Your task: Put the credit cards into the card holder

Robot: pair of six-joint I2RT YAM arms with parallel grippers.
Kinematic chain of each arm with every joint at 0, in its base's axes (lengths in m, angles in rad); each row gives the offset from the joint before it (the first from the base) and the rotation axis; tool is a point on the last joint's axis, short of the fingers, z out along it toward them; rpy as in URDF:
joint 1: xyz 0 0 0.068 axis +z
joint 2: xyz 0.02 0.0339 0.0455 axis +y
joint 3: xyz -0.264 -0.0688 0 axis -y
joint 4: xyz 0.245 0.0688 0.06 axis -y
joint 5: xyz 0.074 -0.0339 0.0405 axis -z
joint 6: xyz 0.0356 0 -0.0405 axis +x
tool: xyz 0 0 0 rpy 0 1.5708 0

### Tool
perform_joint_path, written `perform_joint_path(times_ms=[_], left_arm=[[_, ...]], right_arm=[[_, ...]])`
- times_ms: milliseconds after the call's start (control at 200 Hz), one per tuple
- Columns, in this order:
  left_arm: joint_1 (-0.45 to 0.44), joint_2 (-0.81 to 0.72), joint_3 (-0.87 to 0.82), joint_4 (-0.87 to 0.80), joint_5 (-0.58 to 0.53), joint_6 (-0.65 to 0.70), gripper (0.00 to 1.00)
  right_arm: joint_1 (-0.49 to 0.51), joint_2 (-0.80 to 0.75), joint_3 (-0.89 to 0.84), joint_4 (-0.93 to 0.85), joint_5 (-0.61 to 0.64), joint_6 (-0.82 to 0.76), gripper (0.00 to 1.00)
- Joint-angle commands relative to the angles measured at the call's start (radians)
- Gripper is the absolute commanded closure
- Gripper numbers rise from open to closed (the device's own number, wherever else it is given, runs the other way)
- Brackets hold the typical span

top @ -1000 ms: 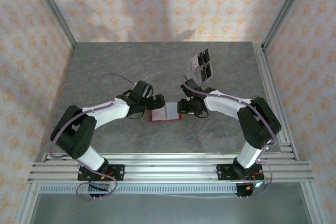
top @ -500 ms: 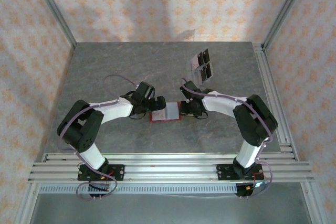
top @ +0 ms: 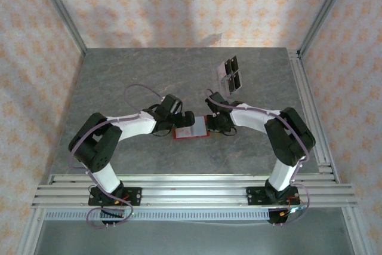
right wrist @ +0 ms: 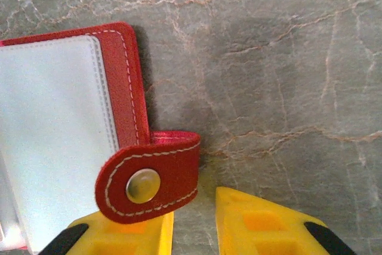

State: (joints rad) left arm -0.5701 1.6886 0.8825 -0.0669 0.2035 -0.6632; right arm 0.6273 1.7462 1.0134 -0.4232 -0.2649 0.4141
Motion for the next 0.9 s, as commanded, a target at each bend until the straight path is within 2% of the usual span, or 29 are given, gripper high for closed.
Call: perform_joint_path(times_ms=[0, 390, 515, 581, 736, 896], left_arm=[[-0.012, -0.063, -0.016, 0.040, 0.004, -0.030, 0.00], [-0.070, -0.112, -0.018, 0.122, 0.001, -0.110, 0.00], [-0.076, -0.125, -0.013, 0.080, -0.065, -0.102, 0.00], [-0.070, -0.124, 0.002, 0.029, -0.107, -0.074, 0.00], [-0.033, -0.098, 0.023, -0.024, -0.129, -0.028, 0.00], [0.008, -0.047, 0.035, -0.016, -0.094, -0.005, 0.00]], right_arm=[[0.003, 0.025, -0.018, 0.026, -0.012, -0.001, 0.77], [0.003, 0.044, -0.026, 0.044, -0.024, 0.004, 0.79], [0.003, 0.045, -0.028, 0.044, -0.024, 0.006, 0.79], [0.003, 0.043, -0.030, 0.044, -0.022, 0.005, 0.79], [0.002, 0.044, -0.035, 0.045, -0.026, 0.003, 0.79], [0.003, 0.048, -0.032, 0.048, -0.030, 0.003, 0.79]])
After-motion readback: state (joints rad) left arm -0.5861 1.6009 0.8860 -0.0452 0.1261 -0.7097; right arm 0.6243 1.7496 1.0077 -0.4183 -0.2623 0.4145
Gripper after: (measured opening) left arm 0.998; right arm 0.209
